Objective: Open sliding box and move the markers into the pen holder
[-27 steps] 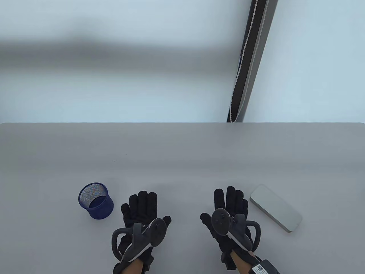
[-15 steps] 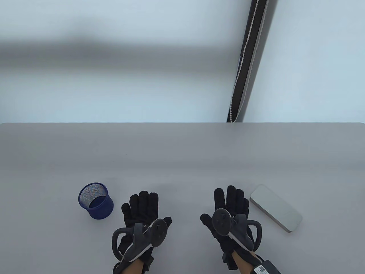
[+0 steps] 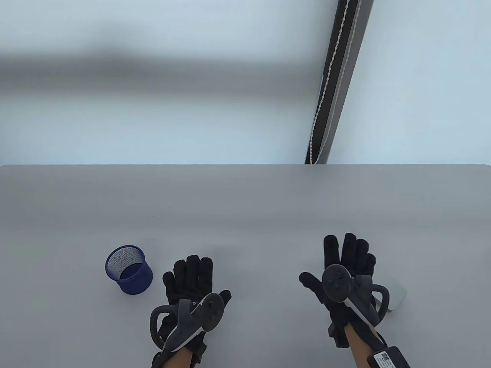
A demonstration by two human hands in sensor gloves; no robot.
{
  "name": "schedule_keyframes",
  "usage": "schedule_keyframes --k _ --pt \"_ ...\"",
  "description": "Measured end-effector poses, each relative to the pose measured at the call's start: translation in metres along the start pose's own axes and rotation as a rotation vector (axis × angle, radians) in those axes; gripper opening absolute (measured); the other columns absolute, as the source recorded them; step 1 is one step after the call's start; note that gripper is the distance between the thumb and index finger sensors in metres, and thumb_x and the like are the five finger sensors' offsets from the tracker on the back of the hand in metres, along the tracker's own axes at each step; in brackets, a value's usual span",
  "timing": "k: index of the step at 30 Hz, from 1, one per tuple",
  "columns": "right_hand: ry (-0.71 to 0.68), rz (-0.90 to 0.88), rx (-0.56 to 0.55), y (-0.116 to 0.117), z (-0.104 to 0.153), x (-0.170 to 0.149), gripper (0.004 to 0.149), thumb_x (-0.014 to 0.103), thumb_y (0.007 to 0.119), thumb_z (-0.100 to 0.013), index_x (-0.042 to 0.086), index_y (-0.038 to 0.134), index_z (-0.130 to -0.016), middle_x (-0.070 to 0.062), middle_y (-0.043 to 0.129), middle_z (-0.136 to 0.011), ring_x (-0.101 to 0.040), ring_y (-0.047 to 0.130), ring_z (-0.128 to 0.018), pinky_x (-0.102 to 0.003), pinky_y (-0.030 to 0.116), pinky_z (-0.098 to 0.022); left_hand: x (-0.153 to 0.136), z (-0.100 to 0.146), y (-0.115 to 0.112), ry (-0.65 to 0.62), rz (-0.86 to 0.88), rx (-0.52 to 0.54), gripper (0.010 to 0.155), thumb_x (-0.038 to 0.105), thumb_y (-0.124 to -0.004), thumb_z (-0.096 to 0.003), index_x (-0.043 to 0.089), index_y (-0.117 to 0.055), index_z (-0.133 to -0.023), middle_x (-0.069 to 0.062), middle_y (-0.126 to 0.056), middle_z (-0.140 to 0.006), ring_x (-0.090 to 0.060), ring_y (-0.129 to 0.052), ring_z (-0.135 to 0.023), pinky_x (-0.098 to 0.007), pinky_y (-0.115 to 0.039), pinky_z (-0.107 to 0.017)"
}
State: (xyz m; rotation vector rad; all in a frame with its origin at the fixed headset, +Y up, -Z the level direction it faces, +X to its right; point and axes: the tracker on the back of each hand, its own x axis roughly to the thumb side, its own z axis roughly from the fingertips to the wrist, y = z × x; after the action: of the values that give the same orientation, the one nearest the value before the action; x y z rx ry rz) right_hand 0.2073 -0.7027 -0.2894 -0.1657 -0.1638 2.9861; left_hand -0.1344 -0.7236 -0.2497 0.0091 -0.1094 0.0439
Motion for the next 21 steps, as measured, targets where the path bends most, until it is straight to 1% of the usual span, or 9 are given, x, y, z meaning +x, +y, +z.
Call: schedule_keyframes --k 3,5,9,11,13,16,17,19,21 --pt "0.062 0.036 0.018 0.000 -0.006 -0.029 0.104 0.075 0.066 -0.032 0.030 0.002 -0.101 -0.018 -0.005 -0.105 -0.046 -0.003 -0.098 -0.067 0.012 -0.071 0.000 0.000 -0.001 0.000 -0.004 -0.006 0.088 0.069 -0.042 -0.0541 0.016 -0.017 -0.120 -0.022 -0.025 -0.127 -0.052 -0.032 -0.112 -0.068 -0.033 -0.077" --pt "0.116 0.034 0.057 0.002 -0.010 -0.048 0.105 0.075 0.065 -0.032 0.030 -0.001 -0.100 -0.019 -0.007 -0.103 -0.048 -0.005 -0.097 -0.068 0.012 -0.070 0.000 0.000 -0.002 0.000 -0.008 -0.011 0.088 0.069 -0.042 -0.0540 0.016 -0.017 -0.120 -0.022 -0.025 -0.127 -0.052 -0.032 -0.112 -0.068 -0.033 -0.077" --pt "0.210 -0.010 0.143 0.013 -0.015 -0.081 0.106 0.075 0.066 -0.031 0.031 -0.004 -0.098 -0.020 -0.007 -0.103 -0.048 -0.003 -0.098 -0.069 0.013 -0.071 -0.001 -0.001 -0.003 0.003 -0.011 -0.021 0.088 0.069 -0.042 -0.0540 0.016 -0.017 -0.120 -0.022 -0.025 -0.127 -0.052 -0.032 -0.112 -0.068 -0.033 -0.077" --pt "0.254 0.008 0.170 0.020 -0.016 -0.094 0.106 0.075 0.066 -0.031 0.031 -0.004 -0.097 -0.020 -0.006 -0.103 -0.047 -0.004 -0.098 -0.068 0.013 -0.071 0.000 -0.001 -0.003 0.000 -0.012 -0.027 0.088 0.069 -0.042 -0.0540 0.016 -0.017 -0.120 -0.022 -0.025 -0.127 -0.052 -0.032 -0.112 -0.068 -0.033 -0.077" --pt "0.279 0.022 0.209 0.026 -0.017 -0.102 0.106 0.075 0.066 -0.031 0.030 -0.004 -0.097 -0.020 -0.007 -0.103 -0.047 -0.005 -0.097 -0.067 0.012 -0.071 0.001 0.000 -0.004 -0.004 -0.023 -0.028 0.088 0.069 -0.042 -0.0540 0.016 -0.017 -0.120 -0.022 -0.025 -0.127 -0.052 -0.032 -0.112 -0.068 -0.033 -0.077" --pt "0.316 0.065 0.316 0.038 -0.018 -0.111 0.106 0.075 0.065 -0.032 0.030 -0.007 -0.095 -0.021 -0.011 -0.100 -0.046 -0.009 -0.096 -0.066 0.009 -0.071 0.001 0.000 -0.004 -0.009 -0.026 -0.030 0.088 0.069 -0.042 -0.0539 0.016 -0.017 -0.120 -0.022 -0.025 -0.127 -0.052 -0.032 -0.112 -0.068 -0.033 -0.077" --pt "0.329 0.083 0.341 0.041 -0.018 -0.113 0.106 0.076 0.064 -0.032 0.027 -0.007 -0.095 -0.022 -0.011 -0.099 -0.046 -0.009 -0.096 -0.066 0.009 -0.071 0.001 0.000 -0.003 -0.010 -0.025 -0.031 0.089 0.069 -0.042 -0.0538 0.016 -0.017 -0.120 -0.022 -0.025 -0.127 -0.052 -0.032 -0.112 -0.068 -0.033 -0.077" --pt "0.349 0.081 0.350 0.046 -0.017 -0.117 0.108 0.076 0.061 -0.032 0.021 -0.005 -0.097 -0.023 -0.010 -0.099 -0.046 -0.008 -0.095 -0.065 0.009 -0.071 0.001 0.000 -0.003 -0.010 -0.023 -0.033 0.089 0.069 -0.042 -0.0538 0.016 -0.017 -0.120 -0.022 -0.025 -0.127 -0.052 -0.032 -0.112 -0.068 -0.033 -0.077" --pt "0.364 0.079 0.356 0.049 -0.017 -0.120 0.107 0.076 0.061 -0.032 0.018 -0.001 -0.098 -0.023 -0.008 -0.100 -0.046 -0.006 -0.096 -0.065 0.010 -0.071 0.001 0.000 -0.003 -0.010 -0.020 -0.033 0.089 0.069 -0.042 -0.0538 0.016 -0.017 -0.120 -0.022 -0.025 -0.127 -0.052 -0.032 -0.112 -0.068 -0.033 -0.077"
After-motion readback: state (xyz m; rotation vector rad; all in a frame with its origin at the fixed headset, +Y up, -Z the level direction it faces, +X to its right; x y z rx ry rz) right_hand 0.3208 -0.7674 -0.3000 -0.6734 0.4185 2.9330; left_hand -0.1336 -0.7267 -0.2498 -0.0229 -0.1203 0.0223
